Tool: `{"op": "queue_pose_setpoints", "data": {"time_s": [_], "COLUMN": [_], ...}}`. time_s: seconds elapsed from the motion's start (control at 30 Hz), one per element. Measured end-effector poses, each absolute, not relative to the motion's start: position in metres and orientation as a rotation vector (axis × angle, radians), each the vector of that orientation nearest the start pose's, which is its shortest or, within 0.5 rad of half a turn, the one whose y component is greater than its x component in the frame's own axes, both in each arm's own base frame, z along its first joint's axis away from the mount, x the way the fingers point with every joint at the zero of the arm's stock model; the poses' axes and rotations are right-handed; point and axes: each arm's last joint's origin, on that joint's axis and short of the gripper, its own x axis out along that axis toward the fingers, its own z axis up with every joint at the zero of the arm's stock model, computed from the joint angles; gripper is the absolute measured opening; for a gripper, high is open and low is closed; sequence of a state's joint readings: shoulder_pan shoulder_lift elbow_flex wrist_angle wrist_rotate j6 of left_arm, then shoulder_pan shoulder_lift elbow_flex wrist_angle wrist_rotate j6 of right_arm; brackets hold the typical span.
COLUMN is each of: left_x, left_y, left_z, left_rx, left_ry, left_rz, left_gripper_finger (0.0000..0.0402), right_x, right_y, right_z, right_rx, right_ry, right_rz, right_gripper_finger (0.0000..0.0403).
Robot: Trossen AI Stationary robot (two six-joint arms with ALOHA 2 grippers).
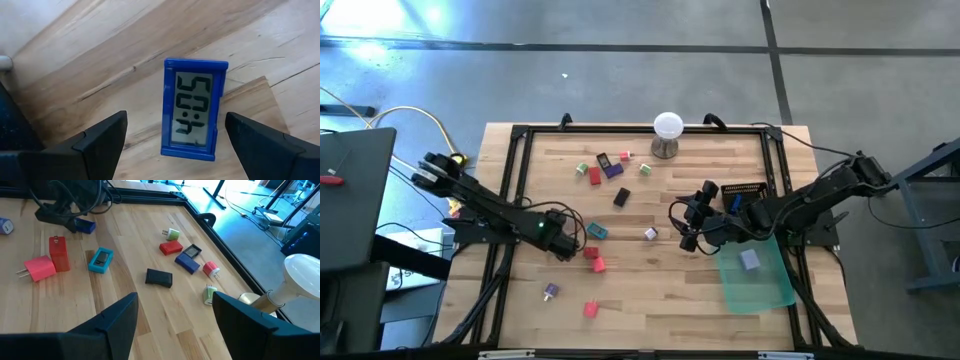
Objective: Pick & Place Office items
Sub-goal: Put the violet digital clock into the black basket
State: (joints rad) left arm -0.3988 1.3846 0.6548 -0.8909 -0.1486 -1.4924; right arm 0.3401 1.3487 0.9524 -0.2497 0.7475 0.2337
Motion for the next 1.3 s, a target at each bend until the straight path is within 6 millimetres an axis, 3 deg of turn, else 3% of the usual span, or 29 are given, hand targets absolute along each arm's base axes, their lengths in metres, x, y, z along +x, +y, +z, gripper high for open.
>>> {"op": "queue_pose_setpoints", "data": {"time_s": [0.37,0.93,1.3], "left_x": [0.1778,0.1838,0.1827], "left_y": [-0.0706,-0.0697,-0.0712], "left_z": [0.1430,0.1421,0.1508], "left_rx": [-0.719,-0.774,-0.670], "left_ry": [1.328,1.309,1.211], "left_rz": [0.942,0.909,0.870], "left_gripper_finger": [0.0316,0.0142,0.0138], "right_x": [0.2725,0.2725,0.2735], "right_y": [0.0755,0.0755,0.0779], "right_z": [0.2682,0.2682,0.2678], "right_rx": [-0.112,-0.112,-0.085], "right_ry": [0.505,0.504,0.521], "right_rz": [-0.453,-0.453,-0.371], "right_gripper_finger": [0.0245,0.0245,0.0245]}}
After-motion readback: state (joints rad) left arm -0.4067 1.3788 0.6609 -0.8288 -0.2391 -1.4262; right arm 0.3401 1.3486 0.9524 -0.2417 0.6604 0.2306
